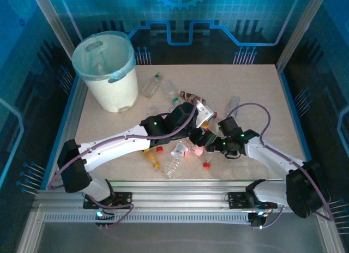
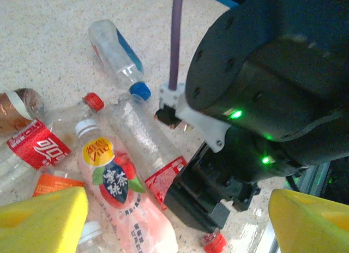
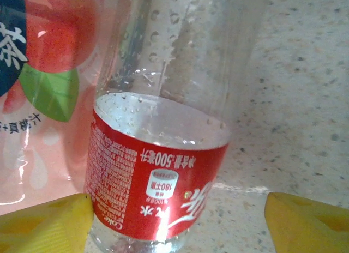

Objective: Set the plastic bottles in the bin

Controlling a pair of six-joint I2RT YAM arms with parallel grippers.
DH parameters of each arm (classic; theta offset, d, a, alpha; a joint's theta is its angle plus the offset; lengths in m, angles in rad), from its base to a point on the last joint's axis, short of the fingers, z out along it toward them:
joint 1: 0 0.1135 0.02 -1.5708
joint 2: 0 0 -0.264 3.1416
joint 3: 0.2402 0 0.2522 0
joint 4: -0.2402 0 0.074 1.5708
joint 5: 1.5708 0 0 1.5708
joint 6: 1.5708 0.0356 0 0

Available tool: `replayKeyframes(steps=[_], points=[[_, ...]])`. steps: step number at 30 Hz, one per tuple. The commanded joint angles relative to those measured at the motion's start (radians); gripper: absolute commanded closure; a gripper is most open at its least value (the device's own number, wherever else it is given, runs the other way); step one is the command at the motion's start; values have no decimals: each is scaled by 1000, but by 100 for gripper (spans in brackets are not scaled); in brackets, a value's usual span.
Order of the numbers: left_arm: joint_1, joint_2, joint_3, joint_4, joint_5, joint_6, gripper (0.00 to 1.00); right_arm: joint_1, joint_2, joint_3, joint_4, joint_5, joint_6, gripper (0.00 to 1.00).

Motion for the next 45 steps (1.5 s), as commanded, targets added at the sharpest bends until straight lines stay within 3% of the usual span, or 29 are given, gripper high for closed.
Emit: replayKeyframes(steps=[1, 18, 28, 34, 45], points=[[-8, 8, 38, -11, 0, 17, 13, -17, 52, 11, -6, -46, 8, 16], [-8, -22, -39, -7, -20, -24, 13, -38, 79, -36, 12, -40, 41, 16], [-8, -29, -55, -13, -63, -53, 12, -42, 51, -36, -20, -14, 40, 27], [-6, -29, -47, -27, -76, -69, 12, -40, -29, -52, -53, -4, 32, 36], [49, -28, 7, -11, -31, -193, 11, -17, -316, -92, -122, 12, 41, 41]])
